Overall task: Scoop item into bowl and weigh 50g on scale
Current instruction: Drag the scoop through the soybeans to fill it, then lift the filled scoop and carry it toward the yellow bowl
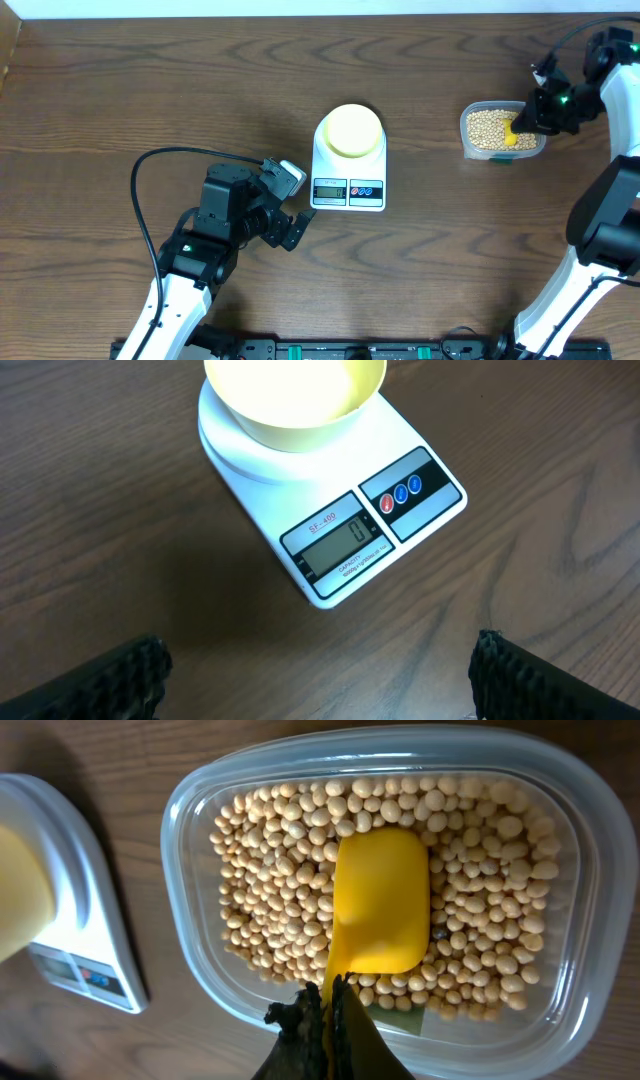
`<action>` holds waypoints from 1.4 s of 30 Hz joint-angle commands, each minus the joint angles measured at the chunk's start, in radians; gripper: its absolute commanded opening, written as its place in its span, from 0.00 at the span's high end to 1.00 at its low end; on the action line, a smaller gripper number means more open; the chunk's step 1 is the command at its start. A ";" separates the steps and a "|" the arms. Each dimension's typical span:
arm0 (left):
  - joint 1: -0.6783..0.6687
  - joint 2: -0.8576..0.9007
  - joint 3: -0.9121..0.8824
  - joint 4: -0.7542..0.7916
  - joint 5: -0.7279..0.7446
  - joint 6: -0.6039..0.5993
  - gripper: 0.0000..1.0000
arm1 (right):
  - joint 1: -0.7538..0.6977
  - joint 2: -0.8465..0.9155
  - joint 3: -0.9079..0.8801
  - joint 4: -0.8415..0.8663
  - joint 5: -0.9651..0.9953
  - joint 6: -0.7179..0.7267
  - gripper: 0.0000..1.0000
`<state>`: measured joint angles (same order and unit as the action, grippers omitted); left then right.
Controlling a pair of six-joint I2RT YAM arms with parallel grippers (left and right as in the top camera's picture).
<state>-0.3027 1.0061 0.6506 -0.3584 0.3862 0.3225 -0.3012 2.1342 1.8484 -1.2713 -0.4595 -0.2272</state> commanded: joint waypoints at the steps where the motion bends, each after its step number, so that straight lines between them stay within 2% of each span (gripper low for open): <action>1: 0.004 0.001 0.003 0.001 -0.005 0.014 0.02 | -0.020 0.028 -0.007 -0.013 -0.128 -0.003 0.99; 19: 0.004 0.001 0.003 0.001 -0.005 0.014 0.02 | -0.243 0.028 -0.007 -0.039 -0.349 -0.048 0.99; 32: 0.004 0.001 0.003 0.001 -0.005 0.014 0.03 | -0.310 0.028 -0.007 -0.145 -0.453 -0.121 0.99; 35: 0.004 0.001 0.003 0.001 -0.005 0.014 0.02 | -0.328 0.028 -0.007 -0.182 -0.505 -0.174 0.99; 42: 0.004 0.001 0.003 0.001 -0.005 0.014 0.02 | -0.381 0.028 -0.007 -0.207 -0.621 -0.192 0.99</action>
<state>-0.3027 1.0061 0.6506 -0.3584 0.3866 0.3225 -0.6563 2.1506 1.8481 -1.4693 -0.9646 -0.3779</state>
